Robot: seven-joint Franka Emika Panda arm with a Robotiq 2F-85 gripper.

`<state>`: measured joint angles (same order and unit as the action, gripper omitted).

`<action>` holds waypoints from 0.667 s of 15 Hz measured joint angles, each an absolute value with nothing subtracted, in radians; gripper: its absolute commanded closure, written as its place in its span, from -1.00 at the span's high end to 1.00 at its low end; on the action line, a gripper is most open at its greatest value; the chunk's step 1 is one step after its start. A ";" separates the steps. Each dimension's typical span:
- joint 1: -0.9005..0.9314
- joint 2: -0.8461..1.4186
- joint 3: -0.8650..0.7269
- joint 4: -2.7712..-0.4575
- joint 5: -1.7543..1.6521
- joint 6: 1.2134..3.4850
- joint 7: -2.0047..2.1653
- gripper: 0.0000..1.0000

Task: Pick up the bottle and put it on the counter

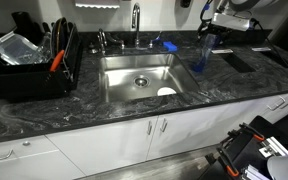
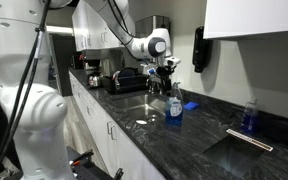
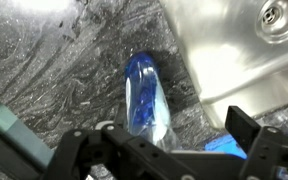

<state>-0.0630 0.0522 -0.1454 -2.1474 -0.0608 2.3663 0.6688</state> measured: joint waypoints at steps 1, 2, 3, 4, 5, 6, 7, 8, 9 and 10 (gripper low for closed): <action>-0.063 0.049 -0.139 -2.143 -0.025 2.328 0.628 1.00; -0.063 0.045 -0.135 -2.138 0.000 2.288 0.596 1.00; -0.063 0.040 -0.133 -2.131 0.018 2.247 0.567 1.00; -0.063 0.031 -0.131 -2.122 0.028 2.202 0.541 1.00; -0.063 0.022 -0.131 -2.111 0.029 2.154 0.523 1.00; -0.063 0.009 -0.130 -2.097 0.028 2.109 0.512 1.00; -0.063 -0.004 -0.129 -2.084 0.027 2.069 0.500 1.00; -0.062 -0.020 -0.127 -2.069 0.027 2.031 0.486 1.00; -0.062 -0.034 -0.123 -2.056 0.027 1.994 0.464 1.00; -0.062 -0.049 -0.119 -2.044 0.027 1.958 0.437 1.00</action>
<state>-0.0617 -0.0490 -0.1189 -2.0437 0.0273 1.9577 0.4368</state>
